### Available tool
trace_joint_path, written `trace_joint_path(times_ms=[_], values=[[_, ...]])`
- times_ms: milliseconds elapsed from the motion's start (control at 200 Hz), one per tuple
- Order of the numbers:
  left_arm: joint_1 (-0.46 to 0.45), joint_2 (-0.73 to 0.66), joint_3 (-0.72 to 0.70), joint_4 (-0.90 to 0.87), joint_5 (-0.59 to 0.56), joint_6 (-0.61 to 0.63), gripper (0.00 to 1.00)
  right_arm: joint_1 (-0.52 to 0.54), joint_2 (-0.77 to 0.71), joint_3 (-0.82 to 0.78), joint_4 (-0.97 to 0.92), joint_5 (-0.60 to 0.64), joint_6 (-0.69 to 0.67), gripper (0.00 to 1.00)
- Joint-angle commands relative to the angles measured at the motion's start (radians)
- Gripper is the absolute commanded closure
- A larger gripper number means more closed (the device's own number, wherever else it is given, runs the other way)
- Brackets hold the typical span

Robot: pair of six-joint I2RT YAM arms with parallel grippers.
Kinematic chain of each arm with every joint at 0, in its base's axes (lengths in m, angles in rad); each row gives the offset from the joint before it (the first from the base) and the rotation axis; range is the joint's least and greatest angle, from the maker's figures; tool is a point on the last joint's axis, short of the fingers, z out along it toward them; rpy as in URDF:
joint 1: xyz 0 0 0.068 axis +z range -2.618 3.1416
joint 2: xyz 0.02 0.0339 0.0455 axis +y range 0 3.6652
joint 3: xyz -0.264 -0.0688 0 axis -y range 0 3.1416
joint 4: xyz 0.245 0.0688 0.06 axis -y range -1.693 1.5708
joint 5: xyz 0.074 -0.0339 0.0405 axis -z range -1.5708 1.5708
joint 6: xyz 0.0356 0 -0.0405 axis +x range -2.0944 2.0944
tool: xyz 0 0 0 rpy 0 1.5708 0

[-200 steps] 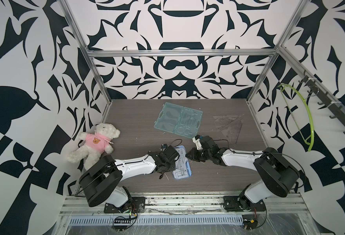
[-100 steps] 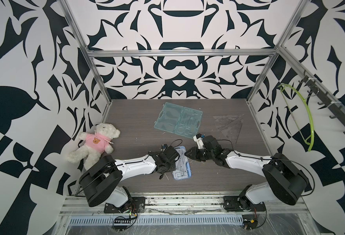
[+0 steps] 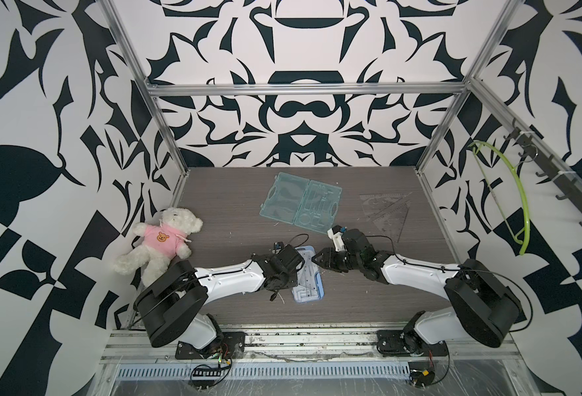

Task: Open the ruler set and take out the ruler
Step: Open the ruler set box at the center of the board.

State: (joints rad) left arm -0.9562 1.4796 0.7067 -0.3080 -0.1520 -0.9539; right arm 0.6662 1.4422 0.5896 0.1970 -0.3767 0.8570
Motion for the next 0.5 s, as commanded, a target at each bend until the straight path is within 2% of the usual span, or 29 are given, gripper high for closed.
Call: trace_joint_path(times_ms=[0, 495], values=[[-0.006, -0.014, 0.013, -0.011, -0.007, -0.001, 1.00, -0.007, 0.031, 0.007, 0.017, 0.017, -0.013, 0.57], [-0.010, -0.011, 0.028, -0.021, -0.009, 0.001, 1.00, -0.016, 0.122, 0.004, 0.152, -0.046, 0.007, 0.55]])
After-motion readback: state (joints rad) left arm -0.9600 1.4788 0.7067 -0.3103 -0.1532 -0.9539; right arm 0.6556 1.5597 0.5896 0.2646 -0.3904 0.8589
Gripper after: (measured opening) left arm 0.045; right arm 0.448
